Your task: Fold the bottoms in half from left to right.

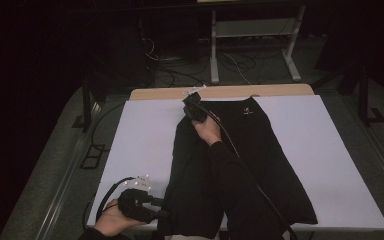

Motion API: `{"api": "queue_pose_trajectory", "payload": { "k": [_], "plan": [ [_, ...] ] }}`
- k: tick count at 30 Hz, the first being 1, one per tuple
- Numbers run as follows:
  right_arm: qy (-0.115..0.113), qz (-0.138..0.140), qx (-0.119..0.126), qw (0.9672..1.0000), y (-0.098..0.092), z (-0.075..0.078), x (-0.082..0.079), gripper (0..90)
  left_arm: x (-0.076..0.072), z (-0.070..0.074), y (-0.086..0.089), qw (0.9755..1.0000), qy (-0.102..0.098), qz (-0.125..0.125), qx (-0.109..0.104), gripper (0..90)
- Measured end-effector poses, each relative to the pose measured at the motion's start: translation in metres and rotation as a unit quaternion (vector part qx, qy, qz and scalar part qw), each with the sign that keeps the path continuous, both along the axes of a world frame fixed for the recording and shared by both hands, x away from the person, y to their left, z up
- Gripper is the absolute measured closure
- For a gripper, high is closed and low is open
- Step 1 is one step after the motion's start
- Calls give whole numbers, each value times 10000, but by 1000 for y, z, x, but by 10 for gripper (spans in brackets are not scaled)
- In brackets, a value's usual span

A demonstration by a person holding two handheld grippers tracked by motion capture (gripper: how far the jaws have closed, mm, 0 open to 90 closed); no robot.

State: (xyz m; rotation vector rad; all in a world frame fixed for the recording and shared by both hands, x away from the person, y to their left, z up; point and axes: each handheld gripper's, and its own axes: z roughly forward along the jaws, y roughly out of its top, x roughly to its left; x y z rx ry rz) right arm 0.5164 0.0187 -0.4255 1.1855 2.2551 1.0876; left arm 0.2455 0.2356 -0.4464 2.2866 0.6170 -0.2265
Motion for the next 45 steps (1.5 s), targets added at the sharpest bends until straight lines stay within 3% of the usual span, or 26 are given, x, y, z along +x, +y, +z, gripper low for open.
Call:
{"api": "queue_pose_trajectory", "payload": {
  "k": [6, 9, 11, 14, 20, 26, 37, 45],
  "plan": [
    [-29, 26, -5, 10000, 0, 1, -1, 860, -1, -1, -1, 9999, 28, -7, 112, 724],
    [-14, 7, 13, 10000, -1, 1, -1, 860, -1, -1, -1, 9998, -44, 65, 189, 787],
    [-8, 7, 9, 10000, -1, 0, -1, 860, 0, -1, -2, 9996, -97, 70, 261, 876],
    [2, 4, 25, 10000, -2, 1, -1, 860, 1, -1, -2, 9996, -48, 55, 257, 884],
    [-6, 22, 33, 10000, -4, 4, -1, 860, 1, 2, -3, 9992, -166, 105, 347, 887],
    [-35, -2, 89, 10000, -13, 15, 0, 860, 1, 9, -5, 9994, -215, 122, 242, 887],
    [24, -135, 119, 9998, -42, 33, 7, 860, -5, 26, -23, 9995, -226, -196, 109, 887],
    [-5, -296, 218, 9993, -66, 48, 9, 860, -8, 29, -31, 9992, -191, -334, 45, 887]
  ]
}}
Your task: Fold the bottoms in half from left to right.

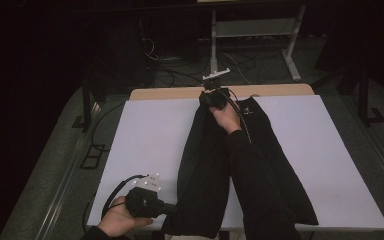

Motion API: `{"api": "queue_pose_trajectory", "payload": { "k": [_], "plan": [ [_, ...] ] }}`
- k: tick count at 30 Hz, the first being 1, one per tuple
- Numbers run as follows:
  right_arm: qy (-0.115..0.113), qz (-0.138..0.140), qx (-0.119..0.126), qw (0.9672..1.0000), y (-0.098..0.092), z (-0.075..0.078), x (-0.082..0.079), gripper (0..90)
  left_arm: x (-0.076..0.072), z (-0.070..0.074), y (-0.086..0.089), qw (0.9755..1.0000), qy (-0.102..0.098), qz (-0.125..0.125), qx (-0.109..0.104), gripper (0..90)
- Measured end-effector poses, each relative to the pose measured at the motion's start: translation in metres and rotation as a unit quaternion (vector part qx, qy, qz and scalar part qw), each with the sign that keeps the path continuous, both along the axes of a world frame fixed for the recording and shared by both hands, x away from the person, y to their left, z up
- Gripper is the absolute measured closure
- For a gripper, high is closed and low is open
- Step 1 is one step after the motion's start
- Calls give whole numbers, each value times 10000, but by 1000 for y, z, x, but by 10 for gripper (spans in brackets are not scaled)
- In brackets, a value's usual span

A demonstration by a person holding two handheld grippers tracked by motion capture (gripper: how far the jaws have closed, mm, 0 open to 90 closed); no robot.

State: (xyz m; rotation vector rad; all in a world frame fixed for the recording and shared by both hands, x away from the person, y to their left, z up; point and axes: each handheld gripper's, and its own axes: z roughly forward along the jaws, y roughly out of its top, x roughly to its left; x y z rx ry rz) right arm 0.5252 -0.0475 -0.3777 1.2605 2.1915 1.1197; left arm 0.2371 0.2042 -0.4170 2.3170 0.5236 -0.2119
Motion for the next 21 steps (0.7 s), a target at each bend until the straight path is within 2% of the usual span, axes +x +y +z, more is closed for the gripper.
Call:
{"api": "queue_pose_trajectory", "payload": {
  "k": [5, 8, 14, 21],
  "plan": [
    [22, -96, 47, 9999, -15, 6, 1, 860, -1, 1, -4, 9999, 64, -52, -80, 888],
    [23, -135, 69, 9999, -21, 9, 1, 860, 0, 3, -7, 9997, 74, -76, -203, 887],
    [2, -87, -13, 10000, -28, 14, 0, 860, 0, 15, -17, 9981, 41, -312, -521, 887],
    [42, -92, -40, 9999, -39, 15, 0, 860, 1, 26, -31, 9969, 5, -443, -657, 887]
  ]
}}
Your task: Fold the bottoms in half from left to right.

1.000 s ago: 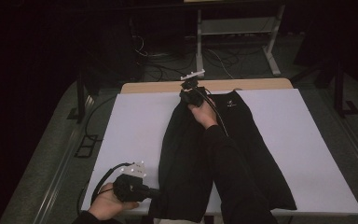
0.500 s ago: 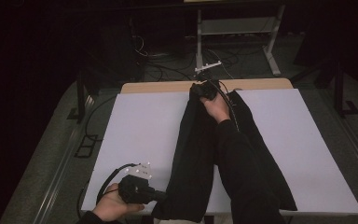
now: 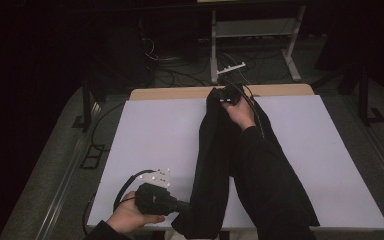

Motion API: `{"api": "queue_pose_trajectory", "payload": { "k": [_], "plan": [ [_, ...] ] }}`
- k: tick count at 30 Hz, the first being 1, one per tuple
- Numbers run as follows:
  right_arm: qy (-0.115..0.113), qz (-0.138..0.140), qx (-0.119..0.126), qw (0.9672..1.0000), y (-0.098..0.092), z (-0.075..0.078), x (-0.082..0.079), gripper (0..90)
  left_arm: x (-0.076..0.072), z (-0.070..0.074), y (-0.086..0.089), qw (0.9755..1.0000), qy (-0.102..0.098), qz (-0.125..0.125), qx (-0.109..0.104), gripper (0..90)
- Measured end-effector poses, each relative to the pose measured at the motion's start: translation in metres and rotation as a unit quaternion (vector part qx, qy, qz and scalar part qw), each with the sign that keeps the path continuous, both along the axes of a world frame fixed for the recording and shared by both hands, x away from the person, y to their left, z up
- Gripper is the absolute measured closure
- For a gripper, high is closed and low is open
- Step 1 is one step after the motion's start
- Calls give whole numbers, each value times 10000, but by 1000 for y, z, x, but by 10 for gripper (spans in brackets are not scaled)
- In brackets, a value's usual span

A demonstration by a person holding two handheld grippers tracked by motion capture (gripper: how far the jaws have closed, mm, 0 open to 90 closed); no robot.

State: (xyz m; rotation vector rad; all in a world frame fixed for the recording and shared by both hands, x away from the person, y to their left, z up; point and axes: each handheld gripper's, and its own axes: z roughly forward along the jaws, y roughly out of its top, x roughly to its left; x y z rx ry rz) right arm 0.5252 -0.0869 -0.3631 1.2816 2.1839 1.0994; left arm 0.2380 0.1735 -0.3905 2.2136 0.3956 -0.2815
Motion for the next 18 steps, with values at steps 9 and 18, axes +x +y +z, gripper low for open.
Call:
{"api": "queue_pose_trajectory", "payload": {
  "k": [9, 18],
  "plan": [
    [76, -6, 27, 10000, -14, -3, 2, 860, 0, 9, -19, 9997, -46, -179, -141, 887],
    [163, 108, 7, 9998, -35, -8, 7, 860, 5, 16, -61, 9983, -28, -528, -239, 887]
  ]
}}
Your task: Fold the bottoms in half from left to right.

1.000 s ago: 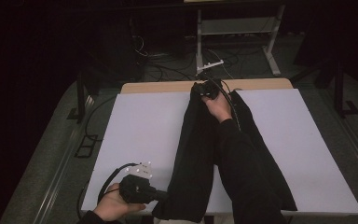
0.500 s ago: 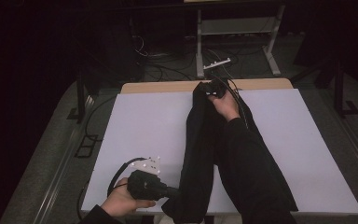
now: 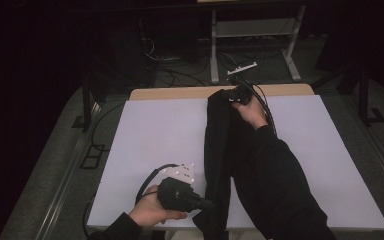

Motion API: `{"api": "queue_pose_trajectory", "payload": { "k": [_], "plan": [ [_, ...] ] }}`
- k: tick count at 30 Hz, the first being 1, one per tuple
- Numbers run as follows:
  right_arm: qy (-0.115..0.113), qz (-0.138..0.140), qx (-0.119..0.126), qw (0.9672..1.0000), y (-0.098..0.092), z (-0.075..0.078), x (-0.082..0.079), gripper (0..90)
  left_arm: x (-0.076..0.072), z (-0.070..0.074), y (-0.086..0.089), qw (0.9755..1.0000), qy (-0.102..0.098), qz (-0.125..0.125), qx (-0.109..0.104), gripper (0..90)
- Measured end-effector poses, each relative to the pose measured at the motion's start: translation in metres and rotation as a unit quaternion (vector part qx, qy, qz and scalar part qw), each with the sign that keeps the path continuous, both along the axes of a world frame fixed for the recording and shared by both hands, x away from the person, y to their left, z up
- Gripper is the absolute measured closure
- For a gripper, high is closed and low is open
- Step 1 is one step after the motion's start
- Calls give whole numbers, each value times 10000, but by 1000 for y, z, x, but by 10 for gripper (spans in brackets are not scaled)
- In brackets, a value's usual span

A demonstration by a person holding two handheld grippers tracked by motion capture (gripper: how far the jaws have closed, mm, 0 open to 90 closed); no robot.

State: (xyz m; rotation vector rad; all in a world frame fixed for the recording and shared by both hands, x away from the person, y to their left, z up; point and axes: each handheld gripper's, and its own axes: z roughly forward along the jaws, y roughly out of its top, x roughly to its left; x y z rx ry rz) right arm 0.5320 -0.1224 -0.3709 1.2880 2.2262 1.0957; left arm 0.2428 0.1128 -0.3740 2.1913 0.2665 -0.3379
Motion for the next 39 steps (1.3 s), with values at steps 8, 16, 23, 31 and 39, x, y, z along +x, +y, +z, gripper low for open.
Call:
{"api": "queue_pose_trajectory", "payload": {
  "k": [8, 16, 23, 31, 39],
  "plan": [
    [264, 131, 5, 9996, -23, -5, 7, 860, -1, -1, -34, 9998, 14, -144, -99, 887],
    [243, 284, -115, 9992, -39, -6, 9, 859, 0, -8, -57, 9999, 38, -101, -89, 887],
    [276, 329, -184, 9989, -51, -8, 15, 860, 3, -15, -79, 9996, 160, 199, 101, 887],
    [167, 373, -290, 9987, -59, -9, 18, 859, 4, -22, -110, 9995, 226, 206, 110, 887],
    [94, 493, -529, 9973, -63, -6, 21, 860, 7, -25, -131, 9985, 355, 378, 193, 887]
  ]
}}
